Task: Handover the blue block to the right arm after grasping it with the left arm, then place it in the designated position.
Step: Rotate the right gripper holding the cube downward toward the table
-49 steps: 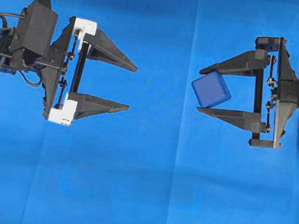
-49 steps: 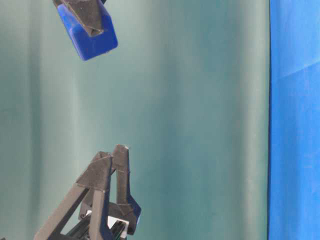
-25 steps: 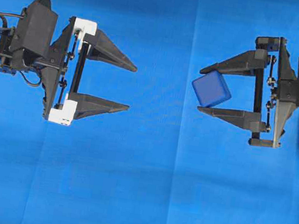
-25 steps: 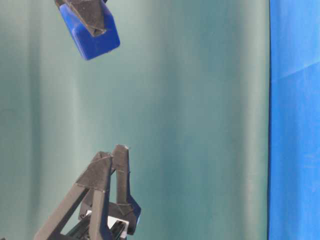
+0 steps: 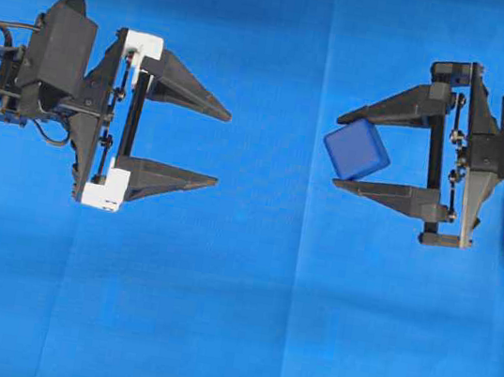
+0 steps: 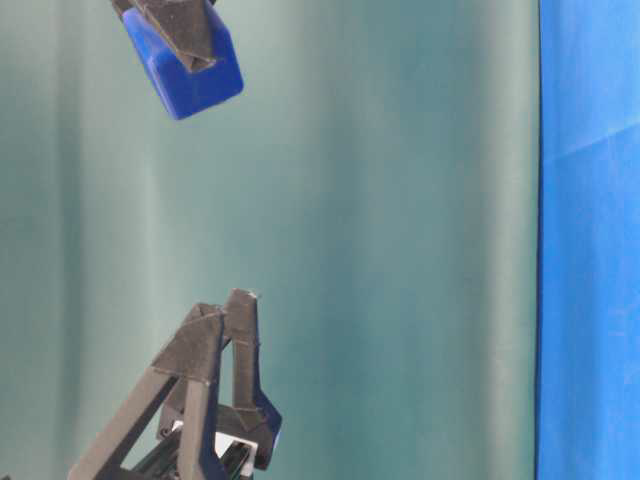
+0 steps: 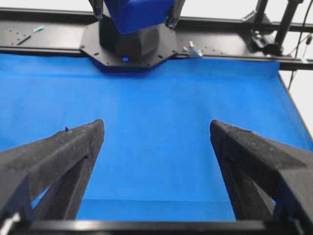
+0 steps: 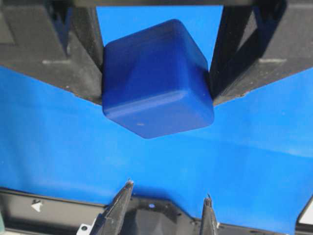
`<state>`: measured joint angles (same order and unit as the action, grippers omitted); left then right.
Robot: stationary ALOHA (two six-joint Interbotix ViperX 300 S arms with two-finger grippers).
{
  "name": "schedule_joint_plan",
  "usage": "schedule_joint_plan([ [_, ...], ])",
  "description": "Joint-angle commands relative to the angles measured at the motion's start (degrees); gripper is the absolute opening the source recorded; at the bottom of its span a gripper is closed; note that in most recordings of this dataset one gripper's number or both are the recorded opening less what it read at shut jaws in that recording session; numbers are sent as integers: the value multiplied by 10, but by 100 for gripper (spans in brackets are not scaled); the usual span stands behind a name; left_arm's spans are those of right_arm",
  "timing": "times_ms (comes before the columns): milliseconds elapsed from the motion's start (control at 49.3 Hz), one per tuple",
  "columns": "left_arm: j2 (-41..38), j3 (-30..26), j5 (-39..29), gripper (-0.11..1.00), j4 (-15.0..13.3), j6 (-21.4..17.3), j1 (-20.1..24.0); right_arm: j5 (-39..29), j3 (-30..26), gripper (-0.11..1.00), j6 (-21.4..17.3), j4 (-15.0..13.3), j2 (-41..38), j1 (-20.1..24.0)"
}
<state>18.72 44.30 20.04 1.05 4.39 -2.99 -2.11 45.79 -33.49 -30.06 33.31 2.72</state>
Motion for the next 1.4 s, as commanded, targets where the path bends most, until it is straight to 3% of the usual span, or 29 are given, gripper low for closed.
schedule_joint_plan([
  [0, 10, -11, 4, 93, 1, -1, -2, 3, -16, 52, -1, 1, 4, 0],
  [426, 11, -11, 4, 93, 1, -1, -2, -35, -16, 52, -5, 3, 4, 9],
  [913, 11, -11, 4, 93, 1, -2, -2, -210, -15, 52, -28, 43, 7, 55],
  [1379, 11, -11, 4, 93, 1, -2, -2, -214, -13, 52, -26, 45, 15, 59],
])
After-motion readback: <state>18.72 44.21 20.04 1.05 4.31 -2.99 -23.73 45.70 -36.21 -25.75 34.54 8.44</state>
